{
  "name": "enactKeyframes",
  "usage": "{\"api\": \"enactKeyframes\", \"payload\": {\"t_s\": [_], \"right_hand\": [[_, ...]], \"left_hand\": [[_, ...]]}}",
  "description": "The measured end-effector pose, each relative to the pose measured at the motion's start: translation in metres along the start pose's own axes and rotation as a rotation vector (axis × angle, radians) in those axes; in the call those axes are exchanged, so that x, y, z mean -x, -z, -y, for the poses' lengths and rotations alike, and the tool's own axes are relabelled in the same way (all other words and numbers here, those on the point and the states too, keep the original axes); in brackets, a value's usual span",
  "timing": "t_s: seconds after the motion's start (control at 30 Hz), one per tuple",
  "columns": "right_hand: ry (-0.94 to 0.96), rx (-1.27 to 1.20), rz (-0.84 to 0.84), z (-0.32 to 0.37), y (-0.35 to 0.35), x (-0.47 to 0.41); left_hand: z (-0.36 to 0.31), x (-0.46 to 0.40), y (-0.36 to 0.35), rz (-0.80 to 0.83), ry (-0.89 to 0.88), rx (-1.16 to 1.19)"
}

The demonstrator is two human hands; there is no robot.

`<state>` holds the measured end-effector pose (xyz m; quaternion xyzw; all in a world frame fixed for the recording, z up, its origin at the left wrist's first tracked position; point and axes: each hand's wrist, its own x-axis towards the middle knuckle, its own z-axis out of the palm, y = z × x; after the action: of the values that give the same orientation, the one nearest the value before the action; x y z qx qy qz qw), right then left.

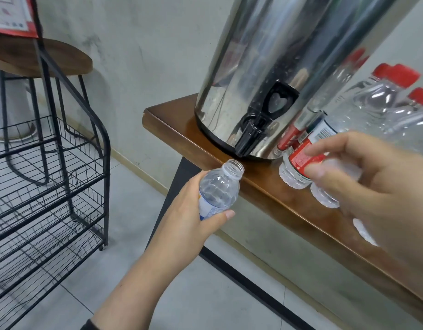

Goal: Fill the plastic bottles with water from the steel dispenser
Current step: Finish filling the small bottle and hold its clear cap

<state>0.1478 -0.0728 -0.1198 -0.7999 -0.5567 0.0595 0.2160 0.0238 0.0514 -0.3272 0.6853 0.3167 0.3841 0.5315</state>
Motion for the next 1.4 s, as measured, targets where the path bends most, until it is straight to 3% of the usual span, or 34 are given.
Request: {"api": "enactKeyframes", "payload": {"t_s": [0.17, 0.37, 0.67, 0.9, 1.1, 1.4], "right_hand": [[0.102, -0.004, -0.088, -0.009, 0.001, 0.019], [0.259, 0.133, 0.116, -0.003, 0.018, 0.039], [0.425, 0.147, 0.229, 0.028, 0.066, 0.092], [0.529, 0.167, 0.294, 0.047, 0.094, 0.125], [0.695, 0.199, 0.240, 0.054, 0.102, 0.142], [0.574, 0.277, 0.382, 0.082, 0.115, 0.148]], "left_hand": [[-0.026, 0.030, 0.002, 0.053, 0.022, 0.035], [-0.070, 0.072, 0.007, 0.095, 0.002, 0.015], [-0.148, 0.150, 0.024, 0.120, -0.066, -0.066], [-0.177, 0.195, 0.028, 0.172, -0.074, -0.145], [-0.195, 0.214, 0.026, 0.188, -0.113, -0.152], [-0.212, 0.226, 0.031, 0.152, -0.165, -0.167]]}}
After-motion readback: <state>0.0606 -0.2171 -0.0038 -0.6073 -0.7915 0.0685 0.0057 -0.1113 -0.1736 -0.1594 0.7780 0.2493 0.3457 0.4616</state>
